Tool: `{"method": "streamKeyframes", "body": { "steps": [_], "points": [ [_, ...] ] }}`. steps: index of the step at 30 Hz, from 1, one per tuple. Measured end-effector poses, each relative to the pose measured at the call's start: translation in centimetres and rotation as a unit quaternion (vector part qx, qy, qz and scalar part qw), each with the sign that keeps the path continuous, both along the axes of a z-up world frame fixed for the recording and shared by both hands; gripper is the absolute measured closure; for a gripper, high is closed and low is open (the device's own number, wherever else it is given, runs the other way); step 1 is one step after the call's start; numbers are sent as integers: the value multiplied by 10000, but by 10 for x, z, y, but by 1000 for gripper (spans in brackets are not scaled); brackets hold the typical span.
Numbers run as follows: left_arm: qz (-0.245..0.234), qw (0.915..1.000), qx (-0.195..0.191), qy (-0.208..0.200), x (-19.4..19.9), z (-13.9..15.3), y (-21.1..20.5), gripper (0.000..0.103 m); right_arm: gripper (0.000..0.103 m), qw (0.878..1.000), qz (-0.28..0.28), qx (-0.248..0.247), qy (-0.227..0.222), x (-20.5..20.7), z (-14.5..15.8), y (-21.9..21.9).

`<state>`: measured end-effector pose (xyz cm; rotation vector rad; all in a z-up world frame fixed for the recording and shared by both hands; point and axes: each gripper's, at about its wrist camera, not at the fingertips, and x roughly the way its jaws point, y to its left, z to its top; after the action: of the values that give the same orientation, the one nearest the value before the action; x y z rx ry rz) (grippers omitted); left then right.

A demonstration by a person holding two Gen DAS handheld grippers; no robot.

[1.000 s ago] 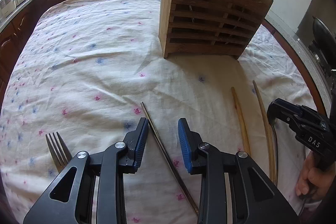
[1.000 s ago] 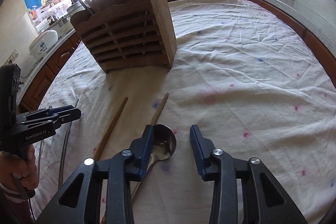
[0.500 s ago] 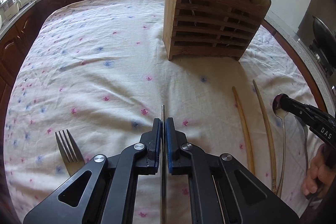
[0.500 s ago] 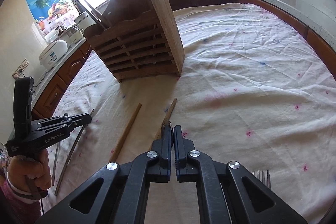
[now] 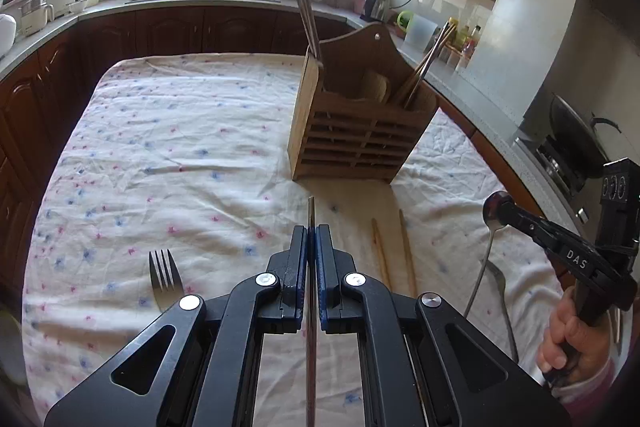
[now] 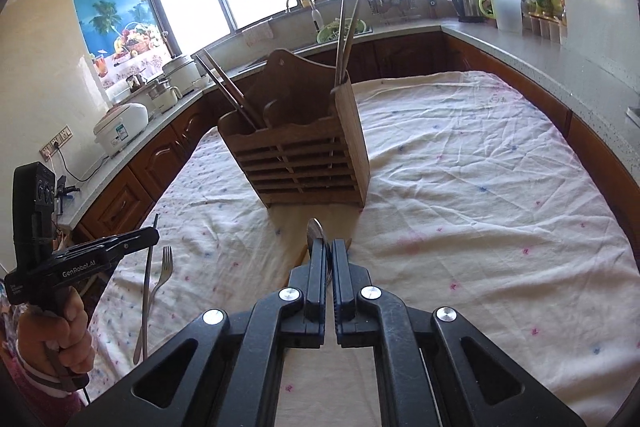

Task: Organize utensils
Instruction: 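Lift both held utensils upright and carry them above the wooden holder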

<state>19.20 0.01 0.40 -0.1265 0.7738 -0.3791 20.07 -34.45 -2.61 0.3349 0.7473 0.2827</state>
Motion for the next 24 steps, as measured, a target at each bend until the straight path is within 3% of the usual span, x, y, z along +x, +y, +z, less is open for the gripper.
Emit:
{"method": "streamKeyframes", "body": {
  "steps": [11, 24],
  "points": [
    [92, 9971, -441, -620, -27, 46, 19, 99, 101, 9952, -207, -560, -780, -12, 44, 5],
    [105, 9949, -528, -853, -23, 65, 19, 99, 101, 9926, -297, -633, -990, 1, 56, 0]
  ]
}}
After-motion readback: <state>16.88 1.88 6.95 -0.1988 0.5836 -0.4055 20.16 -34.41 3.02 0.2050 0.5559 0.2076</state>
